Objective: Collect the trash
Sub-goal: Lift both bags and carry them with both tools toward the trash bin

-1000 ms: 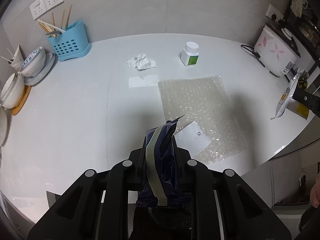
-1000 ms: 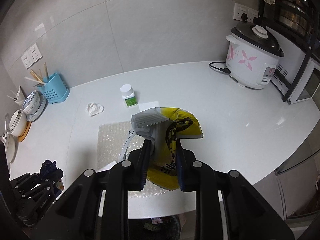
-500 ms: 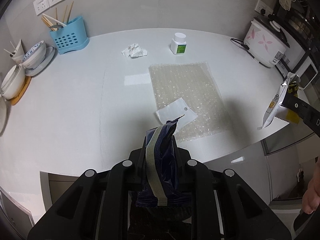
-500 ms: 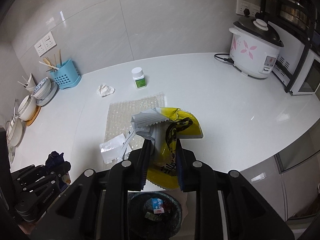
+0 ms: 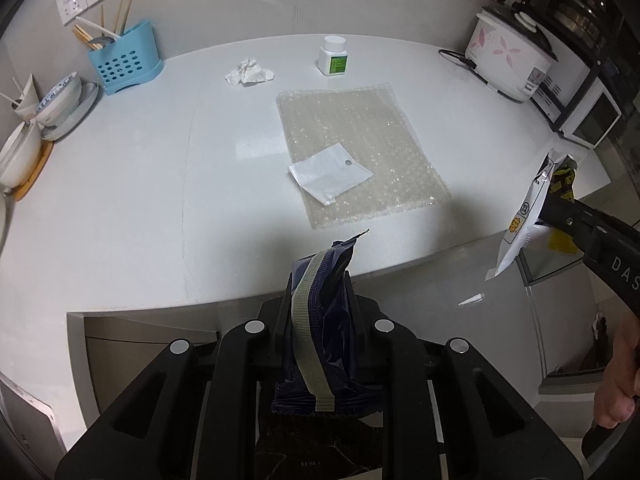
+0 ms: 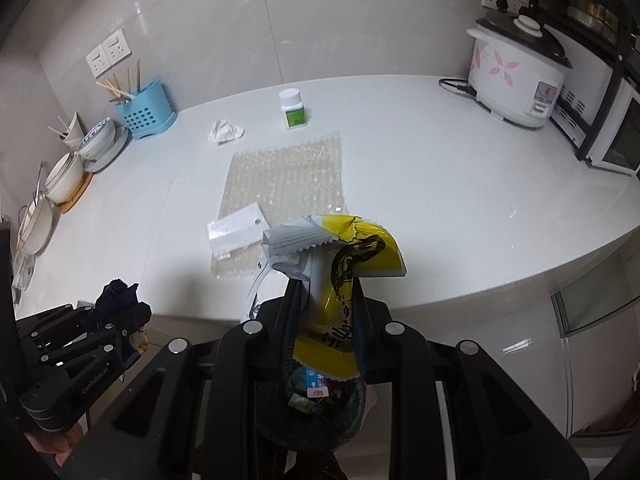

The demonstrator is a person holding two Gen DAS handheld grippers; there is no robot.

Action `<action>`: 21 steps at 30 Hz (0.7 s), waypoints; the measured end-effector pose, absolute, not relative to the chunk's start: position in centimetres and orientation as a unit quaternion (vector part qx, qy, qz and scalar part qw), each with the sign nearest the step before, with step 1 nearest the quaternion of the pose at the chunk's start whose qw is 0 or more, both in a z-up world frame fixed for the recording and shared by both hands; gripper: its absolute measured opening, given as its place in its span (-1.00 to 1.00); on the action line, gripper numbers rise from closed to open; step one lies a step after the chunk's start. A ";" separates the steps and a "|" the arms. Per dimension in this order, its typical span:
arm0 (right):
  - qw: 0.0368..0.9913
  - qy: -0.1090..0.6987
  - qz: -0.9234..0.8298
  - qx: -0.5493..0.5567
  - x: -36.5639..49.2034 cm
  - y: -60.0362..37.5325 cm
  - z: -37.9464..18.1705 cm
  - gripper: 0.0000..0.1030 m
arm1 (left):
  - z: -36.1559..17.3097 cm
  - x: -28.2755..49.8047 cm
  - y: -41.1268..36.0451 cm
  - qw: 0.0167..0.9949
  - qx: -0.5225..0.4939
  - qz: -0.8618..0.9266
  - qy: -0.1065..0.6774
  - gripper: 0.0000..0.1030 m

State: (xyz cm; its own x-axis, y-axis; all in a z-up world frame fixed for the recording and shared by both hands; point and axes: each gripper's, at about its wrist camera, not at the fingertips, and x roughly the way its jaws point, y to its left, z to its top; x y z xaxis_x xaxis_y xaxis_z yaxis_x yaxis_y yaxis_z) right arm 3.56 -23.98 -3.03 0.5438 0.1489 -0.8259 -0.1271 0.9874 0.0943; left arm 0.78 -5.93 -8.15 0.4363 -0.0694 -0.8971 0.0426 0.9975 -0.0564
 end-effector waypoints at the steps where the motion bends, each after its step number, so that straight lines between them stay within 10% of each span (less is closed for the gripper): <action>1: 0.878 0.471 0.078 0.009 3.3 -24.0 -3.2 -0.57 | -8.3 0.4 -6.0 0.847 -0.011 -0.035 0.531 -0.65; 21: 0.857 0.505 0.099 -0.004 -1.0 -23.6 -9.0 -0.57 | -13.1 -2.9 -6.0 0.839 -0.004 -0.044 0.542 -0.65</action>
State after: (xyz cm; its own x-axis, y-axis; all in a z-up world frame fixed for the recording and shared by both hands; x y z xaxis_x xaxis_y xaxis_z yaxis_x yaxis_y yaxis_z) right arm -0.99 -23.63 -8.97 0.4692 0.1658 -0.8674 -0.1747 0.9802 0.0928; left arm -2.88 -6.02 -13.12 0.4088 -0.0787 -0.9092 0.0698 0.9961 -0.0548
